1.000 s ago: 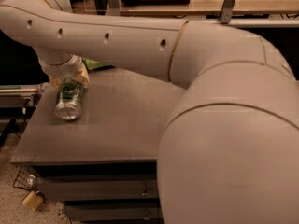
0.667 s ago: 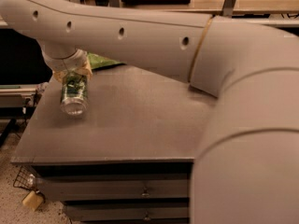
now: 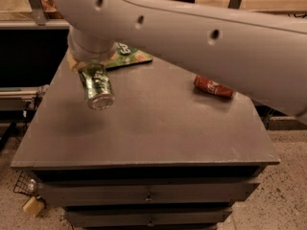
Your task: Place green can upright
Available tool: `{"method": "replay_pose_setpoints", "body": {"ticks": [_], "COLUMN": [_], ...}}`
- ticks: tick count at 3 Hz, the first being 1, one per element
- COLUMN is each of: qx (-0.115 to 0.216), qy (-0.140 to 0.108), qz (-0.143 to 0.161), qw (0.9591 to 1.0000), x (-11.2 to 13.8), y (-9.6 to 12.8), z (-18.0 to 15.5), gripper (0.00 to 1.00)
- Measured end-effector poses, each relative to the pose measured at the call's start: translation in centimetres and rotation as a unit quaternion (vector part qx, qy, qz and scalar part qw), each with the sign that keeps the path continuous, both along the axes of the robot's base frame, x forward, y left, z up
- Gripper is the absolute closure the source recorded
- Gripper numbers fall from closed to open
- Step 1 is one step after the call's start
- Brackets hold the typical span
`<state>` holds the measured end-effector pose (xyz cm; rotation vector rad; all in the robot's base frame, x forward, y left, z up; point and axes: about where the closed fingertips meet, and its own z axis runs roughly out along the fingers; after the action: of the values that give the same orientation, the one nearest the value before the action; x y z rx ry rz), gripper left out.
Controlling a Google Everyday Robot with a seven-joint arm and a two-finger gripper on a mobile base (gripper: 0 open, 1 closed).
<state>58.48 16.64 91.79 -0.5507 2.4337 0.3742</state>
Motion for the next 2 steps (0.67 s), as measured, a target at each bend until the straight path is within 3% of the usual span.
{"method": "replay_pose_setpoints", "body": {"ticks": [1, 2], "qx": [0.058, 0.163], "qy": [-0.02, -0.048], "qz": [0.02, 0.024], "qw": [0.9979, 0.9852], "x": [-0.3, 2.4], "y": [-3.6, -5.4], "z": [0.4, 2.3], "gripper": [1.0, 1.0]}}
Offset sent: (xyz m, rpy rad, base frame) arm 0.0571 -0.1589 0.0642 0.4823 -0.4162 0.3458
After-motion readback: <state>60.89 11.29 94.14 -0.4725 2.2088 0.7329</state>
